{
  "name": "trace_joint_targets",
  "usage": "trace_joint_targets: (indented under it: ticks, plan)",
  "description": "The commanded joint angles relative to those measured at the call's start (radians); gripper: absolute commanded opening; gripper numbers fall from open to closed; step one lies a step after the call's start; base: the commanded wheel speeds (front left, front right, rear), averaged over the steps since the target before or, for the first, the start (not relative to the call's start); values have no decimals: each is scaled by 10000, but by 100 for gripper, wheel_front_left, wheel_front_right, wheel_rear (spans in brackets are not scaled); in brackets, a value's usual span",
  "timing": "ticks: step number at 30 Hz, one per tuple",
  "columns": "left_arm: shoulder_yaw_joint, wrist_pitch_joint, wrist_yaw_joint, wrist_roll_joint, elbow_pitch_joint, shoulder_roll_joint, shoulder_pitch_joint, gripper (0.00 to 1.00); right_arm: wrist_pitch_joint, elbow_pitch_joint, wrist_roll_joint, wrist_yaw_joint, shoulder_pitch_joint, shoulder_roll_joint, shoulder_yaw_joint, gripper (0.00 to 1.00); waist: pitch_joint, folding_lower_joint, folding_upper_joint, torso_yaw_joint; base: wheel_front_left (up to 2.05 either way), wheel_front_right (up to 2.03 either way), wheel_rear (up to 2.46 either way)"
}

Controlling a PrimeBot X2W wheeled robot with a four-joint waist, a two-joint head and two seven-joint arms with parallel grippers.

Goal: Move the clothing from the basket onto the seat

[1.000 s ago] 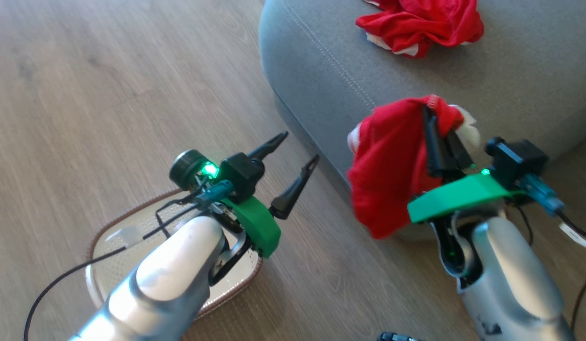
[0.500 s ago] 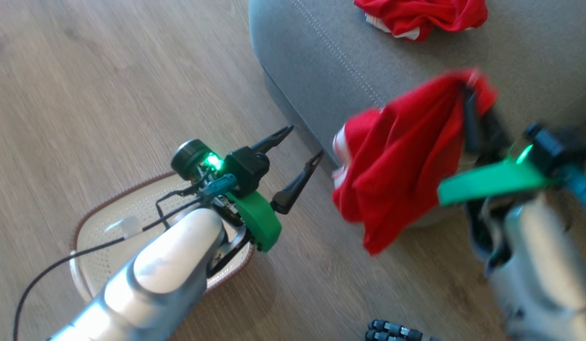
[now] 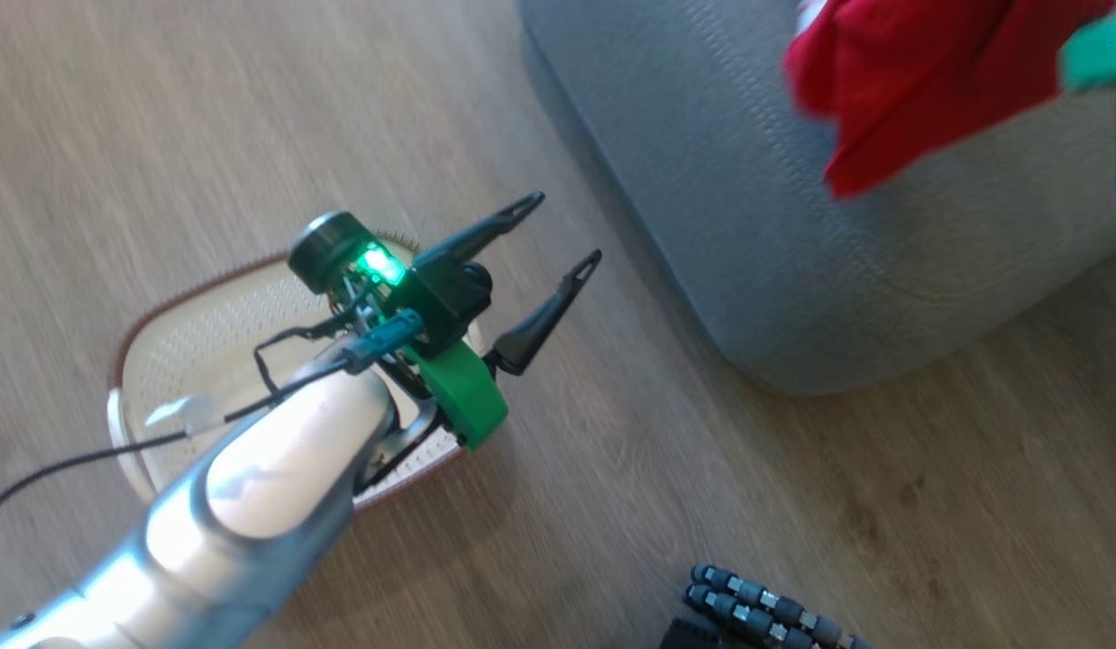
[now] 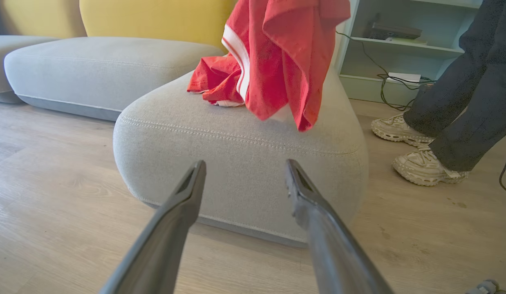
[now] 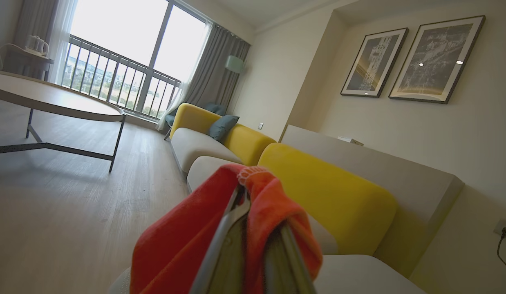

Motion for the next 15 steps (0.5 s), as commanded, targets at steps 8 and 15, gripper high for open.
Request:
trace_joint_targets:
  ticks: [8,15]
  plan:
    - [58,220,-63,-60,-654,685,-835,100,454,629,-945,69,-2778,-1135,-1026,0,1442,-2,0,548,0,0,0]
    - [-6,390,-53,-129,-905,1033,-897,100,1481,1769,-1699,69,-4604,-2000,-2147,0,2166,-2,0,956,0,0,0]
